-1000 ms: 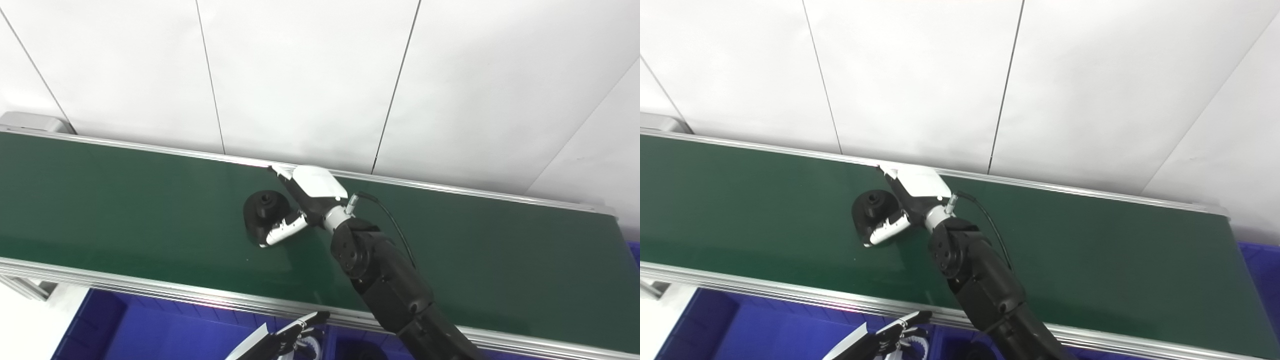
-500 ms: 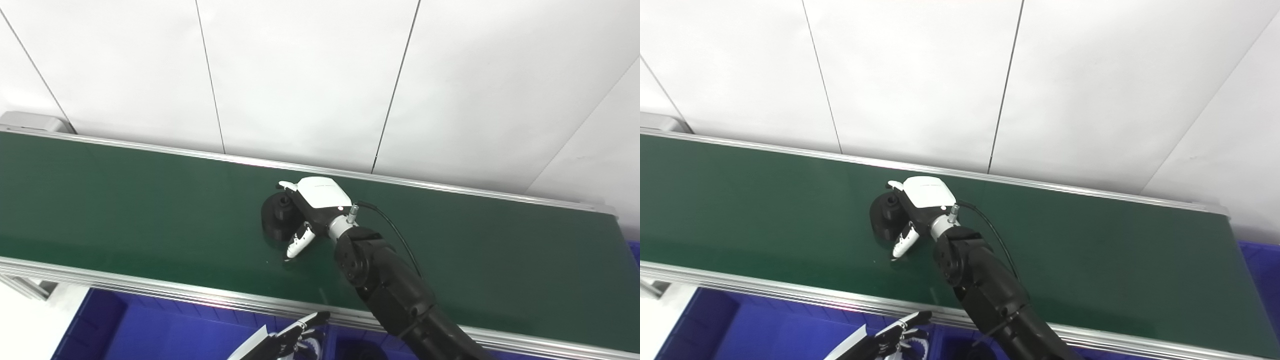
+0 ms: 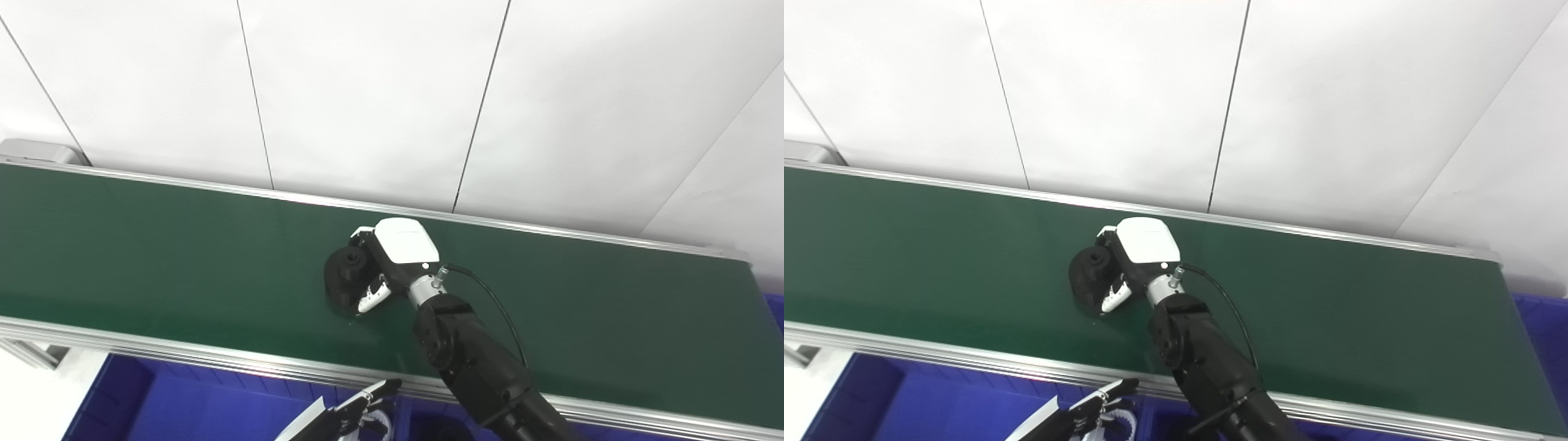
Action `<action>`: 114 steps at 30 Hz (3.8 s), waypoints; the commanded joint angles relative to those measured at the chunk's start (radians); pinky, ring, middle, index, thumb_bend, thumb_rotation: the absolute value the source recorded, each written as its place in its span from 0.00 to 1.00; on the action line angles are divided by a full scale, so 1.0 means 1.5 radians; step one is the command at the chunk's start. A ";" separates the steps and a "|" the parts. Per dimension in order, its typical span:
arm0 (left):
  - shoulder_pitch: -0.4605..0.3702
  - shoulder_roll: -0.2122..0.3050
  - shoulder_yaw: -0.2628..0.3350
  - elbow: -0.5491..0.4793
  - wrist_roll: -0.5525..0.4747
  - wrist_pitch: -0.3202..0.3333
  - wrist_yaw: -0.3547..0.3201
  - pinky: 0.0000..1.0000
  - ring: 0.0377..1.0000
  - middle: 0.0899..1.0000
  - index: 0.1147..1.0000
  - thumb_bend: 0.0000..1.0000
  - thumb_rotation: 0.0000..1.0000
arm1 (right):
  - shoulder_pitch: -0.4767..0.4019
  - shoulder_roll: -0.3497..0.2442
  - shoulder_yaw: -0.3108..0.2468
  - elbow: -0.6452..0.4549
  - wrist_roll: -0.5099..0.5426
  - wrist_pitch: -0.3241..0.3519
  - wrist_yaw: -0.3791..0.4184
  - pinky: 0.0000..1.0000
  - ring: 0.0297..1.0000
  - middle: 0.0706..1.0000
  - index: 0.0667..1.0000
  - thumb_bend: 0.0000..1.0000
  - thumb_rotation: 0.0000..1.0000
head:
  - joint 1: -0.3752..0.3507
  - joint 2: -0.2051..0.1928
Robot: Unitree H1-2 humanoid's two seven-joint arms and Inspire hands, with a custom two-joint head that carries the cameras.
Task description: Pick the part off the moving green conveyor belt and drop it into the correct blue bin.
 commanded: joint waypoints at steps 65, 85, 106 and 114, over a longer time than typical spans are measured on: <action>0.049 -0.003 0.098 -0.071 -0.029 -0.021 -0.107 0.82 0.95 1.00 1.00 0.90 0.24 | 0.677 -0.079 -0.175 -0.745 0.025 -0.076 -0.104 0.34 0.38 0.43 0.51 0.51 0.00 | -0.050 0.147; 0.048 -0.008 0.123 -0.153 -0.046 0.013 -0.107 0.84 0.96 0.98 1.00 0.96 0.27 | 0.788 -0.150 -0.229 -0.689 -0.030 -0.028 0.022 0.47 0.41 0.43 0.50 0.52 0.00 | -0.048 0.247; 0.057 -0.011 0.124 -0.138 -0.032 -0.009 -0.106 0.83 0.95 0.98 1.00 0.96 0.28 | 0.778 -0.092 -0.216 -0.697 0.026 -0.050 0.050 0.96 1.00 1.00 1.00 0.83 0.53 | -0.019 0.213; 0.057 -0.011 0.123 -0.115 -0.039 -0.020 -0.109 0.82 0.95 1.00 1.00 0.94 0.27 | 0.787 -0.082 -0.153 -0.628 0.173 -0.266 -0.036 0.85 0.96 0.99 1.00 0.85 0.57 | -0.004 0.180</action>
